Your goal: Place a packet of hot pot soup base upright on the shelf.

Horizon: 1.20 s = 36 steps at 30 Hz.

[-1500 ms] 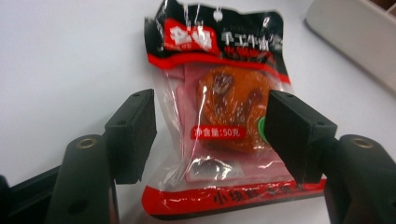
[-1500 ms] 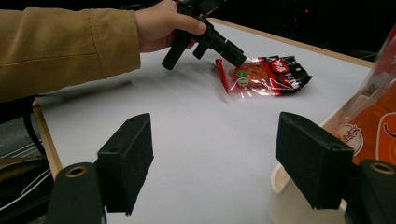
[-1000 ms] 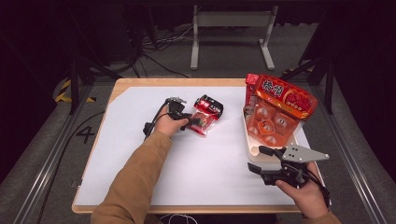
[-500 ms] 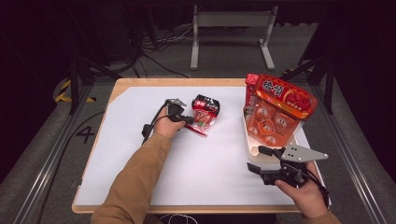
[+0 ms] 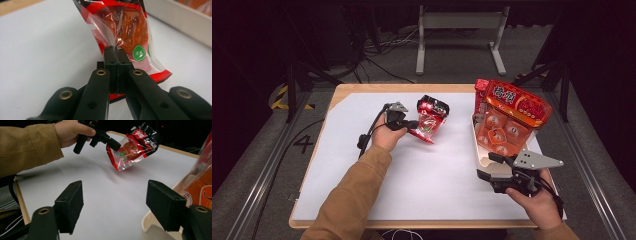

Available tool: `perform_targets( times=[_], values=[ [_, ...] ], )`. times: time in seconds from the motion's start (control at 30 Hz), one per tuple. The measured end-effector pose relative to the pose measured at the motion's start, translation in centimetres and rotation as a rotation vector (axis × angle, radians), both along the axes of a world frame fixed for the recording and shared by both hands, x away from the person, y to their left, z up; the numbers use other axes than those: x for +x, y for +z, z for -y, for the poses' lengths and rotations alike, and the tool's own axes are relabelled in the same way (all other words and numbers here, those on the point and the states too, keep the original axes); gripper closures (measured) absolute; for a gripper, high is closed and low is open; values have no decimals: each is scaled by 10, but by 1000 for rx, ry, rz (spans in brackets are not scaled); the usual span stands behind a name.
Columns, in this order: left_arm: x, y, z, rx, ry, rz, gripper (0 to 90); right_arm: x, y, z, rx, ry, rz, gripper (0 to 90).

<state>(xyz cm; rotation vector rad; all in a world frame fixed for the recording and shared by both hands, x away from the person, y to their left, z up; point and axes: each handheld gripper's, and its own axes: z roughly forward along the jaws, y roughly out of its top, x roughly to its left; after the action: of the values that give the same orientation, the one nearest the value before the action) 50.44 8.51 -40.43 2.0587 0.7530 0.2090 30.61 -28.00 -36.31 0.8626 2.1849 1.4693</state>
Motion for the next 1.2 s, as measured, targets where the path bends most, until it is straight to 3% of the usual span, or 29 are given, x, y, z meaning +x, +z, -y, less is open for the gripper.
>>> perform_targets(
  times=[0.27, 0.37, 0.57, 1.0, 1.2],
  values=[
    [-24, 20, -9, -63, -7, 68, 900, 11, 9, -8, 44, 22, 0, 462],
    [-32, 26, -14, -82, 2, 101, 900, 16, 15, -12, 40, -3, -1, 461],
    [-52, 36, -18, -134, -10, 126, 900, 30, 25, -19, 54, -36, -7, 446],
    [-102, 42, -15, -190, -87, 178, 900, 64, 44, -51, 83, -14, -21, 388],
    [-114, 41, -16, -196, -102, 190, 899, 74, 42, -67, 92, 15, -55, 371]
  ],
)
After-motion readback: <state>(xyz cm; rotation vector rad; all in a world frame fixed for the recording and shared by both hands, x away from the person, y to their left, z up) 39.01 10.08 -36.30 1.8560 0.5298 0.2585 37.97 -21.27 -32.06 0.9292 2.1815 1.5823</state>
